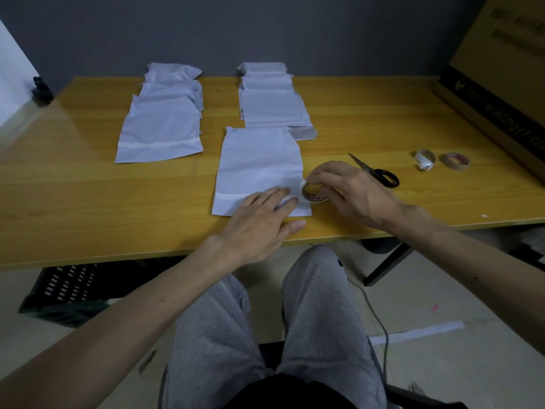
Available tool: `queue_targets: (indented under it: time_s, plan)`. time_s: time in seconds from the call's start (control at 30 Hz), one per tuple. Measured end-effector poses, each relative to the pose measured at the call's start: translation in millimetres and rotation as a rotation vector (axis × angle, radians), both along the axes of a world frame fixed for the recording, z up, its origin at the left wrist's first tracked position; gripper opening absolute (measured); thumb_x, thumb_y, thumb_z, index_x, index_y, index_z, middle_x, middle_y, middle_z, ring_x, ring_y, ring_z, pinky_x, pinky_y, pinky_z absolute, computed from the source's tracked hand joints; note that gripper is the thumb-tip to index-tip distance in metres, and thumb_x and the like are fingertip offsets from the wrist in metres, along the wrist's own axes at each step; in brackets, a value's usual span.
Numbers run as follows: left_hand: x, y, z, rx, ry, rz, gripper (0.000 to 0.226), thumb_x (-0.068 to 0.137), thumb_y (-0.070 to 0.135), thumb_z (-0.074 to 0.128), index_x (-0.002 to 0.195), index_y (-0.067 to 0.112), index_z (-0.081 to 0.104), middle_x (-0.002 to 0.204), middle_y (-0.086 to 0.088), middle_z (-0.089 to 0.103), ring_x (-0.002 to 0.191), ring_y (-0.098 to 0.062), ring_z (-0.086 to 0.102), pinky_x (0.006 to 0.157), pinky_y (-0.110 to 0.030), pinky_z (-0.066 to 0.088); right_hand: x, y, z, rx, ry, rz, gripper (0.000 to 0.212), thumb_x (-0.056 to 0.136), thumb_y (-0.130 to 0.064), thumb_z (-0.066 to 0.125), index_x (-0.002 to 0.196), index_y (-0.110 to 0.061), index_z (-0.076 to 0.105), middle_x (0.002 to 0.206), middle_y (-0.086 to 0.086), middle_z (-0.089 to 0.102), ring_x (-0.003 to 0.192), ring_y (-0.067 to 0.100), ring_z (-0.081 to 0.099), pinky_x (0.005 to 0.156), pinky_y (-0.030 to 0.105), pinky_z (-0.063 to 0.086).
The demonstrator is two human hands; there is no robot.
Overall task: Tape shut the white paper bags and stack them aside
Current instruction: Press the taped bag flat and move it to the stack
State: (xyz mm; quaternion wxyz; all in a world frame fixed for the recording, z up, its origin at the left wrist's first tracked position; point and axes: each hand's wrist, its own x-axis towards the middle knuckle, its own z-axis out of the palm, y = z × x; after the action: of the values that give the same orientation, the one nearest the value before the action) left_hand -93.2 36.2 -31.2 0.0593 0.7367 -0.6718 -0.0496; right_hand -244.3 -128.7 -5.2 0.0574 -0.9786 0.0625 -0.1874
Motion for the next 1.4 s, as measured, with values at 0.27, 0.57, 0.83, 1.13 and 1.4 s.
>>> queue_targets:
  time_s: [0.27,0.57,0.83,1.13,1.4]
  plan:
    - [-15.7,-4.9,4.3,-0.013,0.032,0.005,0.069,0.099,0.055,0.019,0.152,0.012,0.018,0.160,-0.001,0.016,0.147,-0.012,0.009,0.117,-0.027,0.002,-4.9,1.7,-10.4,0.099,-0.070,-0.038,0.035,0.094,-0.002,0.055,0.127,-0.010,0.060,0.113,0.009,0.062,0.097,0.024,0.062,0.083,0.032,0.051]
    - [-9.1,-6.7,7.0,0.087,0.062,0.001,0.070,0.096,0.059,0.017,0.153,0.019,0.012,0.162,0.005,0.009,0.148,-0.007,0.001,0.121,-0.036,0.000,-4.1,2.6,-12.4,0.143,-0.130,-0.085,0.026,0.090,0.000,0.057,0.115,-0.006,0.063,0.110,0.009,0.066,0.095,0.027,0.065,0.081,0.037,0.053]
    - [-6.8,-7.7,5.5,0.072,0.042,-0.007,0.070,0.095,0.061,0.016,0.154,0.023,0.013,0.161,0.008,0.008,0.147,-0.007,0.001,0.121,-0.039,0.000,-2.7,-2.5,-16.2,0.115,-0.128,-0.071,0.027,0.093,0.000,0.053,0.117,-0.007,0.064,0.111,0.009,0.063,0.095,0.027,0.063,0.080,0.039,0.053]
    - [-9.8,-11.3,8.2,-0.003,-0.013,-0.020,0.068,0.098,0.057,0.017,0.151,0.016,0.026,0.157,0.002,0.023,0.146,-0.012,0.014,0.120,-0.036,0.004,-5.9,-3.6,-9.7,0.030,-0.075,-0.036,0.030,0.094,-0.005,0.049,0.121,-0.007,0.062,0.109,0.012,0.062,0.084,0.033,0.064,0.065,0.044,0.054]
    - [-3.1,-13.6,5.2,0.011,0.033,-0.068,0.066,0.100,0.052,0.021,0.153,0.013,0.017,0.161,0.000,0.013,0.148,-0.013,0.007,0.121,-0.030,0.008,-6.5,-5.4,-8.7,0.008,-0.056,-0.051,0.031,0.094,-0.004,0.048,0.122,-0.008,0.061,0.110,0.012,0.062,0.083,0.035,0.064,0.062,0.045,0.054]
